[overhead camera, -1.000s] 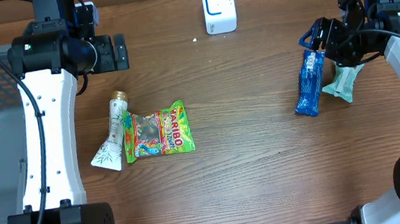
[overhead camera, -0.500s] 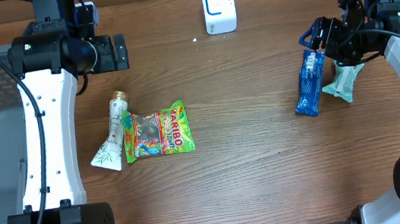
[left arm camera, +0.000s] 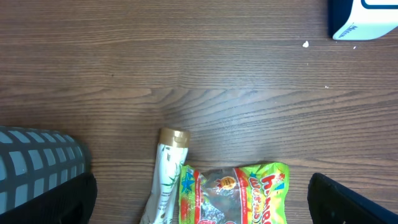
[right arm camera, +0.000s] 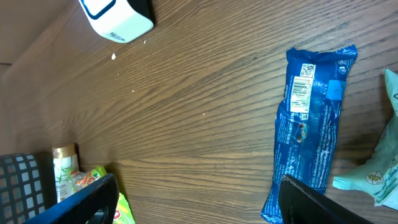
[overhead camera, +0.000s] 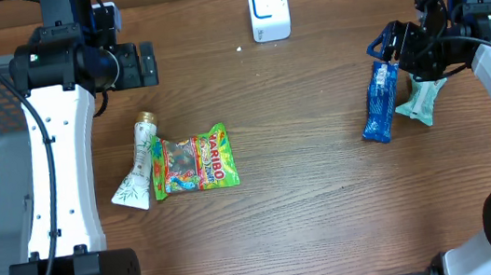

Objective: Scan the item barcode

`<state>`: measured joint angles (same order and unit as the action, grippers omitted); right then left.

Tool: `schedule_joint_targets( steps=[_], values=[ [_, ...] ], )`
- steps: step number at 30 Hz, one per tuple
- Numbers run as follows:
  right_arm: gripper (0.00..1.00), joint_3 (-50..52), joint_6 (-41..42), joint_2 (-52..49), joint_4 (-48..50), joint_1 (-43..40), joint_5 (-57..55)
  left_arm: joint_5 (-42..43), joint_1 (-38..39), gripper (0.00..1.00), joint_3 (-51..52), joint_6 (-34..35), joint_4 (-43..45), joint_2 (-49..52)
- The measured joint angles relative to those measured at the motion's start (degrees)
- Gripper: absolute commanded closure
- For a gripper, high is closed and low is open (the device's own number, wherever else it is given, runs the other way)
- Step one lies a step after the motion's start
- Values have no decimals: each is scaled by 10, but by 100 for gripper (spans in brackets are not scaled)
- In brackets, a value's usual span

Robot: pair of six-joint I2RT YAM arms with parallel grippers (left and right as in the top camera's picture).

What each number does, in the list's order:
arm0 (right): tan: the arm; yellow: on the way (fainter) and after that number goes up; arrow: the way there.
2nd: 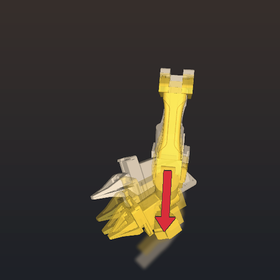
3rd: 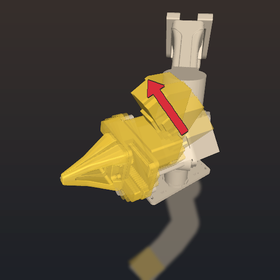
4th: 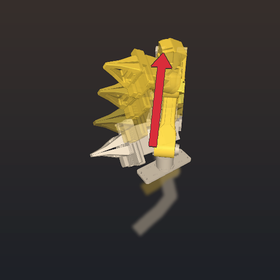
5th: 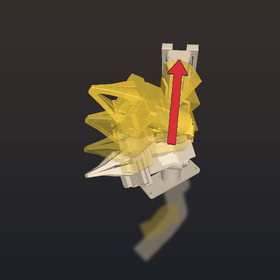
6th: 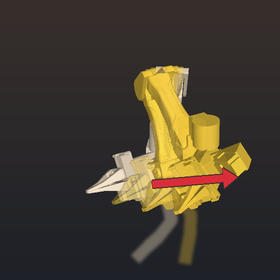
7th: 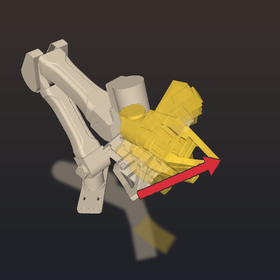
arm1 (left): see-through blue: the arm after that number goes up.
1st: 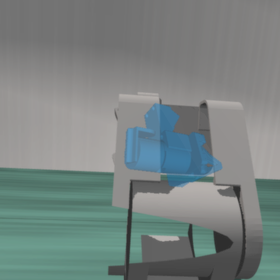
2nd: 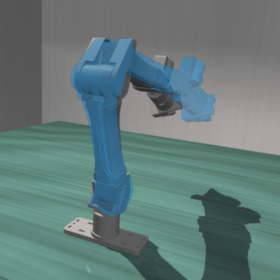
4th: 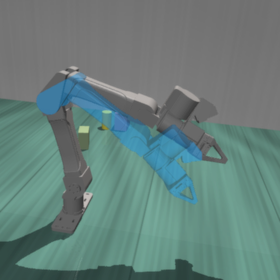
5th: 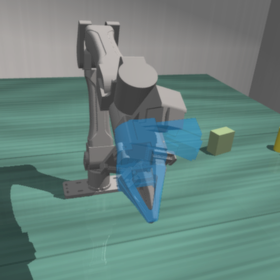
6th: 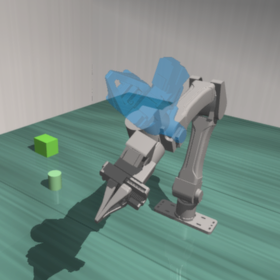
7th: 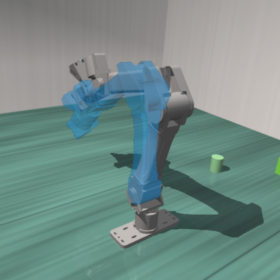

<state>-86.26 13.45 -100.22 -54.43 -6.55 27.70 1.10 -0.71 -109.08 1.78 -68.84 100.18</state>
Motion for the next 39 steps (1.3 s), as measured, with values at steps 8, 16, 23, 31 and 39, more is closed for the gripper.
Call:
schedule_joint_targets(
  steps=[8, 16, 23, 31, 39],
  values=[
    [17, 0, -5, 0, -1, 0, 0, 0, 0, 0, 0, 0, 0, 0],
    [17, 0, -10, 0, 0, 0, 0, 0, 0, 0, 0, 0, 0, 0],
    [17, 0, -11, 0, -1, 0, 0, 0, 0, 0, 0, 0, 0, 0],
    [17, 0, -13, 0, -1, 0, 0, 0, 0, 0, 0, 0, 0, 0],
    [18, 0, -16, 0, 3, 4, 0, 0, 0, 0, 0, 0, 0, 0]
  ],
)
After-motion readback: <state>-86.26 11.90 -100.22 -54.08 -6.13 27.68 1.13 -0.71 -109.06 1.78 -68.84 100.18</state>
